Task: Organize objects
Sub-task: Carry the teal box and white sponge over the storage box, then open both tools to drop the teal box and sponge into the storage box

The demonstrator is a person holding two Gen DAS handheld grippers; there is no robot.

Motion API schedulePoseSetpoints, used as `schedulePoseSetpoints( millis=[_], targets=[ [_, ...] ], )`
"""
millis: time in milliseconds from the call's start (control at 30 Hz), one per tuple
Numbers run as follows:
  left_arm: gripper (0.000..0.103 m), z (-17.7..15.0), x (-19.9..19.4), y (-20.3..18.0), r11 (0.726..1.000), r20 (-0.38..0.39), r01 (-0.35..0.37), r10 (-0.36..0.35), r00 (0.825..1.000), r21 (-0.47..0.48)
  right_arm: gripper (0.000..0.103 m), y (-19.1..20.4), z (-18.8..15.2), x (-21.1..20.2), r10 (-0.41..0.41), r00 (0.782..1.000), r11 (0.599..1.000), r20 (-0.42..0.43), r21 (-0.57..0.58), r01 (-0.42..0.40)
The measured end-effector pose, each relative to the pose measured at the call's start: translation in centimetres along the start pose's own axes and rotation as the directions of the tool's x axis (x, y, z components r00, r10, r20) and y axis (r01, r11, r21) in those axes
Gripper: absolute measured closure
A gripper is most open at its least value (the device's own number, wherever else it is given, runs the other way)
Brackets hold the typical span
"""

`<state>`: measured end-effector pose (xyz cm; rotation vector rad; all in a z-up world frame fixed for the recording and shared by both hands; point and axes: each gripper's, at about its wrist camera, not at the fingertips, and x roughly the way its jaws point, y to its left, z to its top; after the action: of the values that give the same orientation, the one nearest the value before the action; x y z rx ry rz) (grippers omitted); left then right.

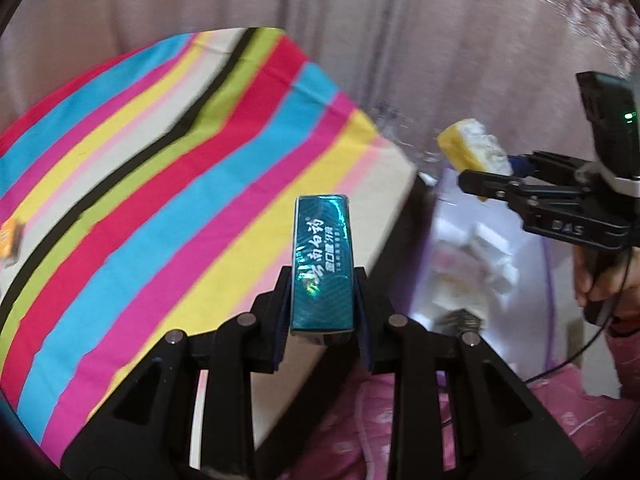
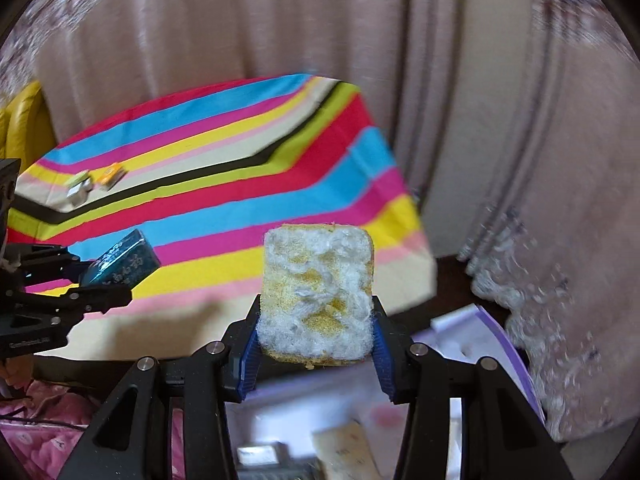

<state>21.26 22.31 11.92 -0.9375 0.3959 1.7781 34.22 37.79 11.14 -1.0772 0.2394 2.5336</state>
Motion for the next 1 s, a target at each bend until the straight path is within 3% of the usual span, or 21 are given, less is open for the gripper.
schedulePoseSetpoints(
  millis=[100,400,600,833,900,933,967,1000],
  targets=[
    [0.071,0.7,1.0,-2.5,0.998,-0.031,0.046,-0.045,0.999,0.049,0.055,-2.7,-1.5,-0.8,-0.038,0.999,0.997,-0.011,0.065,0.038],
    [0.071,0.4,4.3,-9.7,0.971,-0.122,0.116,-0.092,0.988,0.210,0.055,-8.0,-4.1,-1.3,-0.127,0.990,0.975,-0.065,0.174,0.137],
    [0.071,-0.7,6.4,-12.6,0.943,-0.178,0.145,-0.094,0.980,0.299,0.055,-9.4,-4.9,-1.0,-0.147,0.984,0.965,-0.097,0.204,0.164],
    [0.069,-1.1,6.7,-14.3,0.923,-0.156,0.156,-0.107,0.982,0.352,0.053,-9.9,-5.4,-0.5,-0.162,0.979,0.955,-0.126,0.230,0.187],
    [0.036,-0.8,6.2,-13.6,0.932,-0.133,0.155,-0.117,0.984,0.328,0.044,-10.0,-5.2,-0.1,-0.162,0.976,0.951,-0.144,0.242,0.194],
    [0.011,-0.6,6.0,-13.2,0.938,-0.116,0.142,-0.110,0.987,0.316,0.030,-10.0,-5.1,0.1,-0.170,0.973,0.947,-0.154,0.248,0.204],
    [0.005,-0.6,5.6,-12.7,0.944,-0.091,0.126,-0.103,0.990,0.305,0.019,-9.9,-4.9,0.2,-0.178,0.971,0.944,-0.159,0.252,0.214],
    [0.004,-0.5,5.0,-12.0,0.951,-0.053,0.107,-0.096,0.994,0.289,0.018,-9.8,-4.8,0.3,-0.182,0.970,0.941,-0.159,0.258,0.219]
  ],
)
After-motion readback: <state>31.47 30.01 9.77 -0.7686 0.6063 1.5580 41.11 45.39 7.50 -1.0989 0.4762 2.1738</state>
